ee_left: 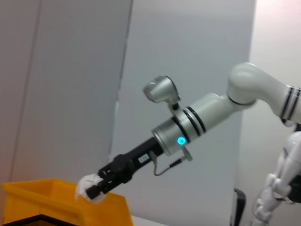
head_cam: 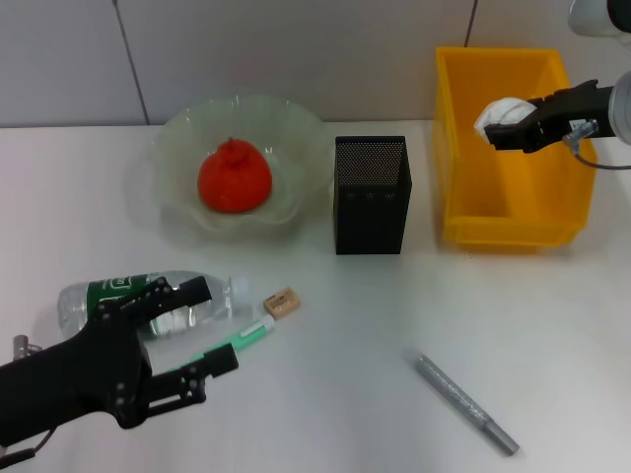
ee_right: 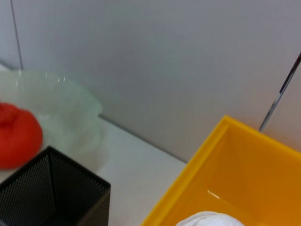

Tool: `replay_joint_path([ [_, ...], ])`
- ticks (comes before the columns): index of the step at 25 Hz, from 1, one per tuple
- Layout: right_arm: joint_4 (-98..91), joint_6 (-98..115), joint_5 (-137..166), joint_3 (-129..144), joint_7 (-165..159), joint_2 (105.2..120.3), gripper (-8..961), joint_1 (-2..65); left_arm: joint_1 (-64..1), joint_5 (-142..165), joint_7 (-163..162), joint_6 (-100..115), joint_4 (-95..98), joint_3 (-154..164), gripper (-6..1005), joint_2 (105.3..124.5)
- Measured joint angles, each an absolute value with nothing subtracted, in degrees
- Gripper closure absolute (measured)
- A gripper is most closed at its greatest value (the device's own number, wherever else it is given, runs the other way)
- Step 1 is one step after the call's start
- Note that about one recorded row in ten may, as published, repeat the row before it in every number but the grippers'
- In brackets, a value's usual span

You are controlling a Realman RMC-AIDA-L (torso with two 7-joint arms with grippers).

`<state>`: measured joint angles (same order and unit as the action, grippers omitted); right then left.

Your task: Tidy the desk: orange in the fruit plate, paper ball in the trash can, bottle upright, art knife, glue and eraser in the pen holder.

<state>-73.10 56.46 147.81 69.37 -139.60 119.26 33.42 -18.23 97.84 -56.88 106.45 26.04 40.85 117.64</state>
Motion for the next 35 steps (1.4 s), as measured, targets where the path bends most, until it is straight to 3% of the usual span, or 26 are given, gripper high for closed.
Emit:
replay_joint_path([
  [3,-72.23,55.78,147.33,68.78,-139.44,119.20,387,33.41,-18.19,97.84,-57.85,105.75,25.95,39.59,188,117.74],
  [10,-72.51,56.26,145.68,66.09,-139.22,119.15,200,32.44,-18.18,97.75,-59.98,104.25,23.75,34.77,188,117.64],
  [14,-77.08,63.90,130.01,59.01,-129.65,118.96,120,27.35,-18.13,97.72,-62.69,105.18,24.14,31.88,188,117.78],
  [20,-79.56,80.19,113.20,49.46,-115.82,118.95,124,21.74,-19.76,98.81,-69.31,105.05,31.15,33.56,188,116.73],
  [29,-65.74,97.66,99.35,42.19,-92.96,119.02,124,14.63,-26.03,114.47,-85.36,101.51,57.54,39.05,188,118.27],
  [30,-64.17,98.70,98.90,41.67,-91.32,119.00,124,14.50,-28.90,120.99,-89.54,99.38,62.74,42.98,188,118.37],
  [35,-58.08,101.28,98.52,39.36,-86.29,118.96,124,14.64,-31.17,126.91,-93.46,96.50,67.68,48.06,188,118.53],
])
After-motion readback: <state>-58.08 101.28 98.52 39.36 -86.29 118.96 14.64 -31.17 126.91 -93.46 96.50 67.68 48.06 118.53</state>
